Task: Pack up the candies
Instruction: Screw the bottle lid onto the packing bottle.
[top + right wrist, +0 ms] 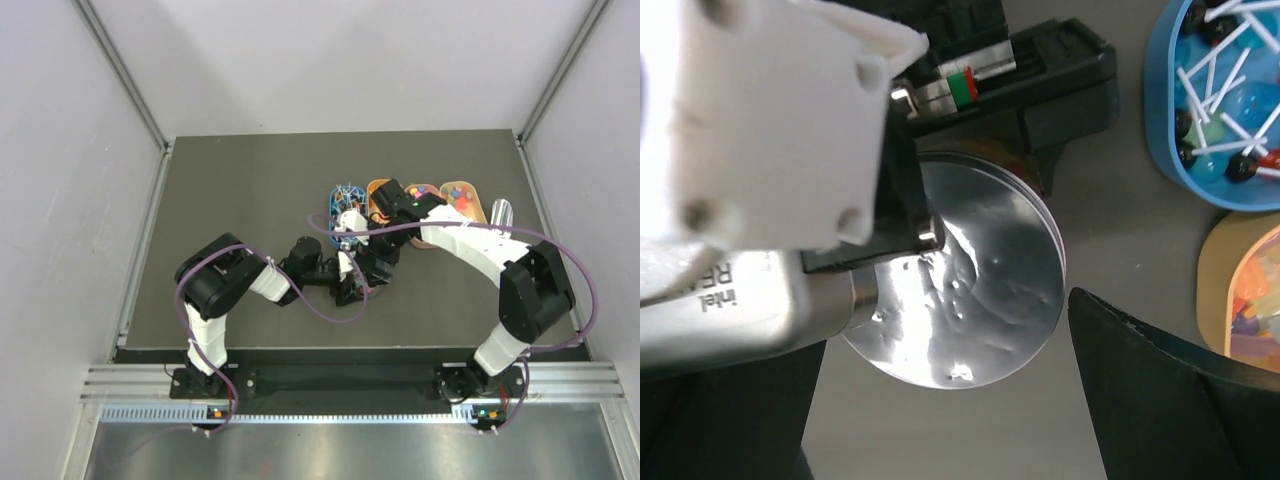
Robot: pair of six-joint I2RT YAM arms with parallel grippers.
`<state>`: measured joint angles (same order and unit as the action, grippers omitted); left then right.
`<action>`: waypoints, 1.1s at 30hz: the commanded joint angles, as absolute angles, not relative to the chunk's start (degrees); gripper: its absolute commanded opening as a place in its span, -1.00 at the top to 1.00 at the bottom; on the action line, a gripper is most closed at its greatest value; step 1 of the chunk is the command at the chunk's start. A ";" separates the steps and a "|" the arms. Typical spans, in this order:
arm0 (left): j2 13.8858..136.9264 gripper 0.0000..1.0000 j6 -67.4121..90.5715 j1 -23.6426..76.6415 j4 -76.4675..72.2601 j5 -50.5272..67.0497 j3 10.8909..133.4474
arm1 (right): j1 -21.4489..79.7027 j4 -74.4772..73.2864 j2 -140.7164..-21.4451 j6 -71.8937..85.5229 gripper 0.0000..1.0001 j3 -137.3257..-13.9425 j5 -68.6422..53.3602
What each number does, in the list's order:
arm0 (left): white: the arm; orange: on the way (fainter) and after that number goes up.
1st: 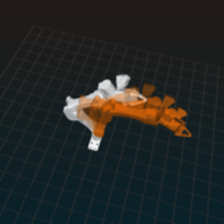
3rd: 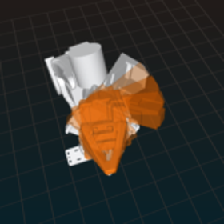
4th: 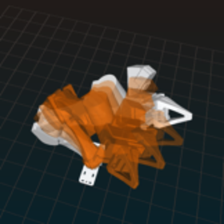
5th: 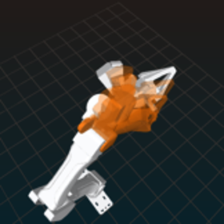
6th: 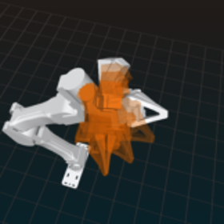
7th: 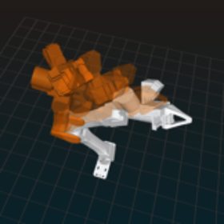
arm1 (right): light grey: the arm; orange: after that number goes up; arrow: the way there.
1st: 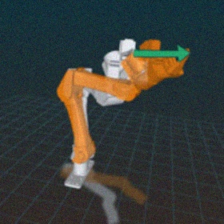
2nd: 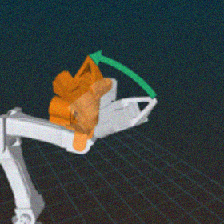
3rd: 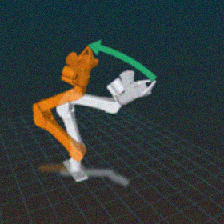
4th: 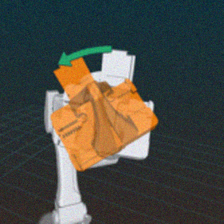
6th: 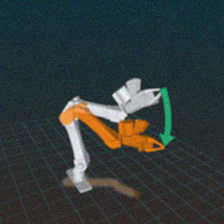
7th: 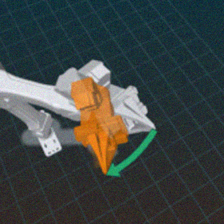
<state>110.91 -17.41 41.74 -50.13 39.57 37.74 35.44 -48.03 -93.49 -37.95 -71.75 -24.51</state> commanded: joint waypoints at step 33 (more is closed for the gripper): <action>114.78 0.98 -20.39 43.33 -41.92 35.77 37.18 | 29.35 -75.15 -103.18 -103.19 -0.99 -86.04 -44.21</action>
